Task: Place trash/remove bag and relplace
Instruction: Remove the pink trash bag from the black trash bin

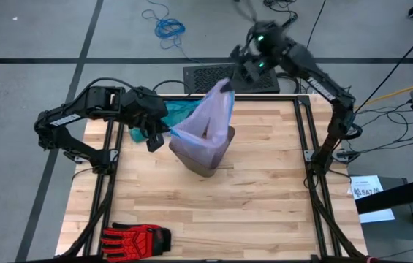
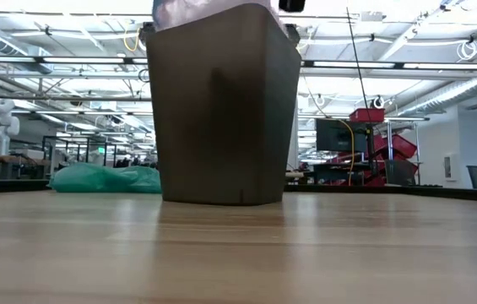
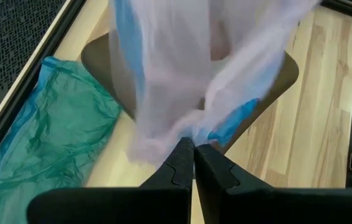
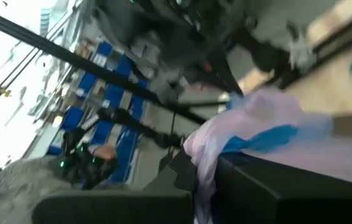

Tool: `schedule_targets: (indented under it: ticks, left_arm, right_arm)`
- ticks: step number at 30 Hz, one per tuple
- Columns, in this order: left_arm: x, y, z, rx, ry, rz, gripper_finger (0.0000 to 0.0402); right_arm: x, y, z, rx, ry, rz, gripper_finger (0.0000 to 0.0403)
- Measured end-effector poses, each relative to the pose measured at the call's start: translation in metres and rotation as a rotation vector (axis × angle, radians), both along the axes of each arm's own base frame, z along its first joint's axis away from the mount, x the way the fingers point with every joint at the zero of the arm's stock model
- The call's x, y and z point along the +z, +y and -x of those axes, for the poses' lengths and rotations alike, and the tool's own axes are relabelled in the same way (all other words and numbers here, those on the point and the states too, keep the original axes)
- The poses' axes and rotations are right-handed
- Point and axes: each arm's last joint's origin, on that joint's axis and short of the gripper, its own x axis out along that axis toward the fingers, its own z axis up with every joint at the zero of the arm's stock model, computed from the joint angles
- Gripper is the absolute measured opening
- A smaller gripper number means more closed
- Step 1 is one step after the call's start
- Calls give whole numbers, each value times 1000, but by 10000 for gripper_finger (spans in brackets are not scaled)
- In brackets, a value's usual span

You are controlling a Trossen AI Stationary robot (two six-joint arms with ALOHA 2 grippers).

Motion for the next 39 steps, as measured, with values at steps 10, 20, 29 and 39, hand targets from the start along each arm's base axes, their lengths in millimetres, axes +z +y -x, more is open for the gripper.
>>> schedule_targets:
  ticks: [10,20,29,39]
  left_arm:
    - [-1,2,1,46,15,-10,10]
    - [15,16,8,112,-64,41,4]
    - [34,13,15,45,-159,101,47]
    - [54,21,14,56,-316,7,165]
  right_arm:
    - [14,22,20,-160,140,223,1]
    - [-15,52,4,-140,399,540,0]
    - [-14,56,2,-123,386,558,0]
    - [-12,60,-3,-96,333,604,0]
